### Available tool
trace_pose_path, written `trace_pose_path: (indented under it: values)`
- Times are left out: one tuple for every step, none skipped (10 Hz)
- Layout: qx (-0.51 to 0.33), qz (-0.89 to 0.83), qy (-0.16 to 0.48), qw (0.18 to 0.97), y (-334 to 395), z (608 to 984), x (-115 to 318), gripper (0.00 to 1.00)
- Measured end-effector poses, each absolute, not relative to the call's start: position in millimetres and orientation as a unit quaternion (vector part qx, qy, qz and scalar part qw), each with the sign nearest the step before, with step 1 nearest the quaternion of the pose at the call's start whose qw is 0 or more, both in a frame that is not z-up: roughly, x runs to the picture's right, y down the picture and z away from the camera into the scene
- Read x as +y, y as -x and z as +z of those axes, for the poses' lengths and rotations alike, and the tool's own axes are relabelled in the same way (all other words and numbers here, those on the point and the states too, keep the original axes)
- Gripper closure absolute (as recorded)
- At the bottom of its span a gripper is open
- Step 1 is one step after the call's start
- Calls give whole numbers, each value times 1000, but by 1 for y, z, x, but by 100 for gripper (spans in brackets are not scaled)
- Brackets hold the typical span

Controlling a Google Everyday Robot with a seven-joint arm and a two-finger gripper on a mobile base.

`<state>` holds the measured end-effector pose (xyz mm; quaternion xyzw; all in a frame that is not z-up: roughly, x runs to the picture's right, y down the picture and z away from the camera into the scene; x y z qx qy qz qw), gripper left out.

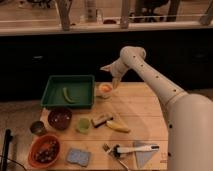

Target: Place apple in paper cup

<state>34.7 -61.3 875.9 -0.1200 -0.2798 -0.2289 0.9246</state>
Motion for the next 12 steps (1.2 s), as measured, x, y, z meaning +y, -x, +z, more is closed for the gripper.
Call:
trace_pose_path:
  values:
    - [-280,-229,120,924,-36,876,-61,20]
    - [-280,-228,119,925,-39,876,-61,20]
    - [-281,-228,116,925,-40,875,-61,20]
    - [-281,-229,115,925,-41,875,-62,20]
    - [-282,-231,113,924,-41,875,-63,20]
    - [-282,-232,112,924,-41,875,-63,20]
    - [-283,-233,112,924,-41,874,-64,20]
    - [-283,-234,112,923,-42,874,-65,20]
    - [-284,-235,112,923,-42,874,-65,20]
    - [-285,-236,113,922,-42,874,-65,20]
    - [-285,-236,113,922,-41,874,-65,20]
    - [-285,-236,113,922,-41,875,-65,20]
